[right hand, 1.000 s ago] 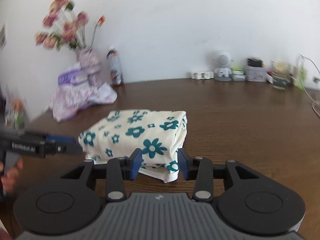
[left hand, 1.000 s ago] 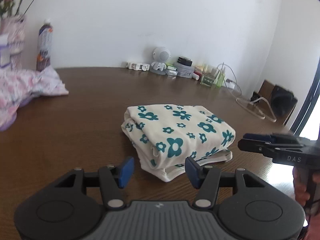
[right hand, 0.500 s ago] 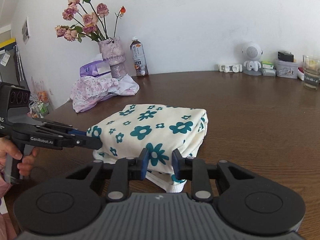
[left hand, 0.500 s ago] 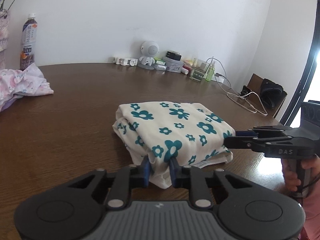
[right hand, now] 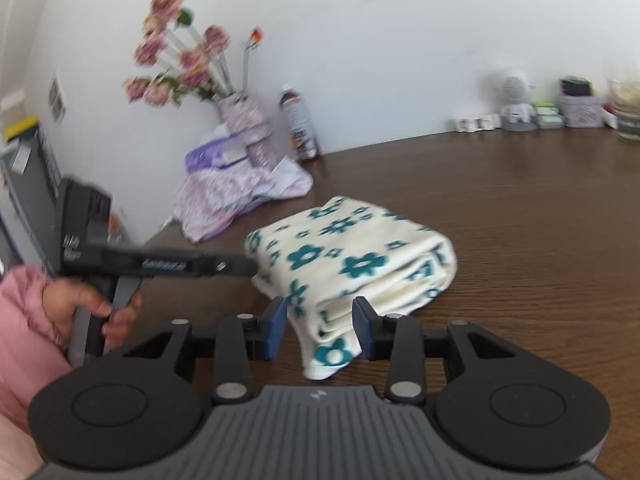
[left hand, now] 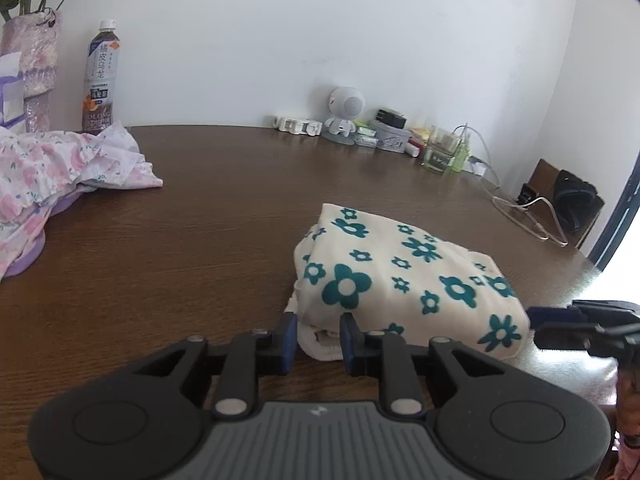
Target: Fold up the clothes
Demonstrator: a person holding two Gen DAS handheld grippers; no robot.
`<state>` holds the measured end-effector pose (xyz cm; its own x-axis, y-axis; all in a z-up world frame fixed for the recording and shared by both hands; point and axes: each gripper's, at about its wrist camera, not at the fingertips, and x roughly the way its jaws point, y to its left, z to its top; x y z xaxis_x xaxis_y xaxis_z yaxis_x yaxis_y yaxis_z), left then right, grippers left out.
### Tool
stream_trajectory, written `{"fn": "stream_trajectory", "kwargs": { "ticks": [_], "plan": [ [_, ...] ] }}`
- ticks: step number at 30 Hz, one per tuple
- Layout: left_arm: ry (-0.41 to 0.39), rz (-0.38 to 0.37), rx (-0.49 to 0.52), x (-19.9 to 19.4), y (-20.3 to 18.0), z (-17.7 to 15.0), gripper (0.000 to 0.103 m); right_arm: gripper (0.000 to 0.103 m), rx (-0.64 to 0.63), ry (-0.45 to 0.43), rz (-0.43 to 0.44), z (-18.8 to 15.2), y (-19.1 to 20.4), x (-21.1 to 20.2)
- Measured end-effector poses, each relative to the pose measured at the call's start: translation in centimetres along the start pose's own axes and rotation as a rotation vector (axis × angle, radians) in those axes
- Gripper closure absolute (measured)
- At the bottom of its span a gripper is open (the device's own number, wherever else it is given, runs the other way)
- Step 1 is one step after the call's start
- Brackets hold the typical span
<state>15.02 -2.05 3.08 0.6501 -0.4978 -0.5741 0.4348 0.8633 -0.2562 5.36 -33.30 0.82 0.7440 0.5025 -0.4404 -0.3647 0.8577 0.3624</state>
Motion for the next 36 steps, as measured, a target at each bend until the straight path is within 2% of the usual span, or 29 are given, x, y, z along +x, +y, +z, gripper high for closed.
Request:
{"fn": "stream_trajectory", "kwargs": {
  "ticks": [4, 5, 7, 11, 12, 15, 18, 21, 25, 30, 32, 36],
  "plan": [
    [-0.032, -0.073, -0.045, -0.9, 0.5, 0.7, 0.057, 0.058, 0.168, -0.016, -0.042, 0.4, -3.0, -0.3],
    [-0.042, -0.081, -0.056, -0.9, 0.5, 1.1, 0.051, 0.054, 0.223, -0.014, -0.047, 0.4, -3.6, 0.0],
    [-0.058, -0.091, -0.074, -0.8, 0.6, 2.0, 0.048, 0.052, 0.311, -0.014, -0.049, 0.4, -4.5, 0.4],
    [-0.074, -0.105, -0.100, 0.3, 1.1, 4.1, 0.048, 0.048, 0.404, -0.040, -0.054, 0.5, -4.7, 1.2],
    [-0.062, -0.104, -0.105, 0.9, 1.3, 4.6, 0.049, 0.044, 0.412, -0.038, -0.067, 0.6, -4.6, 1.4],
    [-0.014, -0.128, -0.112, 2.9, 2.0, 5.5, 0.050, 0.043, 0.445, -0.027, -0.095, 0.6, -4.3, 2.2],
    [0.042, -0.181, -0.184, 4.8, 3.6, 5.2, 0.050, 0.042, 0.510, -0.008, -0.107, 0.3, -4.6, 3.3],
    [0.092, -0.270, -0.267, 6.2, 4.8, 4.1, 0.062, 0.041, 0.557, 0.000, -0.128, 0.0, -5.2, 4.1],
    [0.081, -0.304, -0.314, 5.4, 4.8, 3.0, 0.069, 0.041, 0.575, 0.016, -0.125, 0.2, -5.8, 4.8],
    [0.108, -0.295, -0.286, 2.9, 2.9, 1.6, 0.067, 0.041, 0.549, 0.038, -0.125, 1.0, -6.5, 4.5],
    [0.104, -0.266, -0.288, 2.0, 2.6, 1.4, 0.052, 0.040, 0.535, 0.054, -0.112, 1.1, -6.6, 4.3],
    [0.093, -0.221, -0.319, 1.3, 3.3, 1.7, 0.035, 0.037, 0.544, 0.074, -0.085, 0.9, -7.0, 4.2]
  ]
}}
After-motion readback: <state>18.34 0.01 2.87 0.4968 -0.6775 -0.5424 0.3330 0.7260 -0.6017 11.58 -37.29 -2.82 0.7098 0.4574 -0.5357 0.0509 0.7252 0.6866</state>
